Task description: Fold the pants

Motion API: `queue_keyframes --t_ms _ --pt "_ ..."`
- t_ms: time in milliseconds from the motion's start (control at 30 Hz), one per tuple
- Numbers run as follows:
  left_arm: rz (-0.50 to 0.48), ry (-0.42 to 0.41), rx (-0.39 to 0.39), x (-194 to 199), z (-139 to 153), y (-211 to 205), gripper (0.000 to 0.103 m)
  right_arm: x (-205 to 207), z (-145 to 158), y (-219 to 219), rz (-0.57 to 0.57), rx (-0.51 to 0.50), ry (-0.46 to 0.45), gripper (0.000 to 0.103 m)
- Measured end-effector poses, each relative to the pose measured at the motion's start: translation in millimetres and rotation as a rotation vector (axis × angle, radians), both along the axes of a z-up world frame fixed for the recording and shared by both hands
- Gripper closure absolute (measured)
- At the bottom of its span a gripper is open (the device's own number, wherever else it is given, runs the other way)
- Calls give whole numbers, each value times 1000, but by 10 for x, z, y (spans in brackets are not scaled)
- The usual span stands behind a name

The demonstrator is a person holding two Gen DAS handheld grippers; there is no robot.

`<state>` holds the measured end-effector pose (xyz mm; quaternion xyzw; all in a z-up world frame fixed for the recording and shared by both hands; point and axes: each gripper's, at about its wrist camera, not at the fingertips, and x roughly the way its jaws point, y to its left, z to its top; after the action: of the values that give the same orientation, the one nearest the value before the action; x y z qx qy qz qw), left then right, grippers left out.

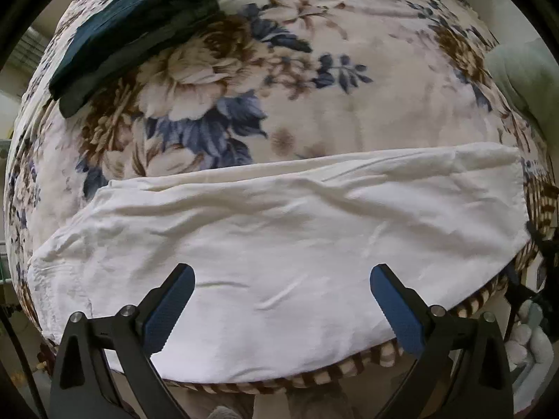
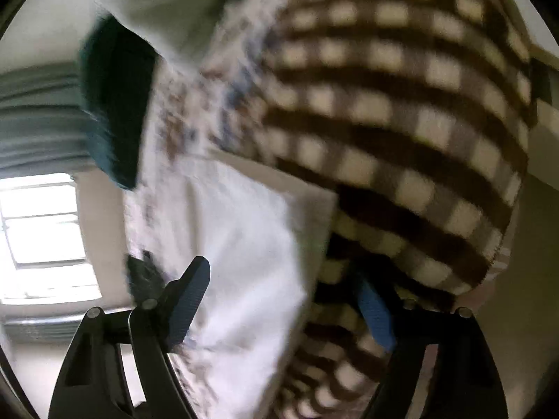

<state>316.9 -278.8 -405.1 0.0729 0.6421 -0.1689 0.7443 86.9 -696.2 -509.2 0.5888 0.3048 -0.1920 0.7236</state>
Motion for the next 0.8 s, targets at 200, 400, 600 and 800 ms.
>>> queue_keyframes --t_ms 200,400,600,800 --pt "-31 37 8 -57 -152 -183 0 182 -249 -115 19 58 -31 29" --pt "-28 51 21 -40 -263 -267 0 348 -238 -15 19 43 -124 48" --pt "-24 51 38 35 -303 -305 0 267 8 170 -6 -31 -171 49" --pt "-58 109 92 98 -584 -390 0 372 -96 155 12 -98 -67 50"
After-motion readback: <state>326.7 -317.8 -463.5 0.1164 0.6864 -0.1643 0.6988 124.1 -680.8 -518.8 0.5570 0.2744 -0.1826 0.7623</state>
